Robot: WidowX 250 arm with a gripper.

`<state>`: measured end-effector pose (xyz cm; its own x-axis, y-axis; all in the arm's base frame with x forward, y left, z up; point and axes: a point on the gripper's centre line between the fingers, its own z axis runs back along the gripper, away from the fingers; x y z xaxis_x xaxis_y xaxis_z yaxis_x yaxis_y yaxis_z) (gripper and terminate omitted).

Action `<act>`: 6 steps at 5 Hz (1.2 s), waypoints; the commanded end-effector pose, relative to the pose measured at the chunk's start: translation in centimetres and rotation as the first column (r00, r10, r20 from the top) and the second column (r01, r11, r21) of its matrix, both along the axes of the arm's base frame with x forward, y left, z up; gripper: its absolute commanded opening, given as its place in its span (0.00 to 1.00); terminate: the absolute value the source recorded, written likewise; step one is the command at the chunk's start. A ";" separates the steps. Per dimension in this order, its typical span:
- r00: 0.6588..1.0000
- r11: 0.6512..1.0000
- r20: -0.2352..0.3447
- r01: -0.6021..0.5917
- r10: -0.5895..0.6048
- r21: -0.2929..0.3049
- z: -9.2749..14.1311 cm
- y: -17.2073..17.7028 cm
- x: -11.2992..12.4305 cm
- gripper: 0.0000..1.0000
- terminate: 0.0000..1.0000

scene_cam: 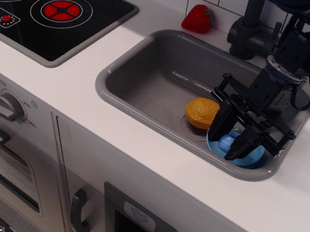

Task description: Put spoon in bowl sink

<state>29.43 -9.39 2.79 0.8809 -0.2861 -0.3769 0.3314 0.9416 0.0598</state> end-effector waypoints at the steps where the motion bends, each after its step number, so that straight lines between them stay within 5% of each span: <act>1: 1.000 1.000 0.023 0.012 -0.012 -0.008 1.8 -0.5 -0.6 1.00 0.00; 4: 0.999 0.999 0.053 -0.010 0.013 -0.049 4.4 0.4 -1.0 1.00 0.00; 5: 0.964 0.991 0.233 -0.127 0.131 -0.031 6.2 2.1 -0.6 1.00 0.00; 6: 0.841 0.944 0.442 -0.327 0.311 -0.042 7.7 4.3 -0.2 1.00 0.00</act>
<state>30.00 -5.26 8.40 0.9992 0.0396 -0.0011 -0.0387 0.9837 0.1757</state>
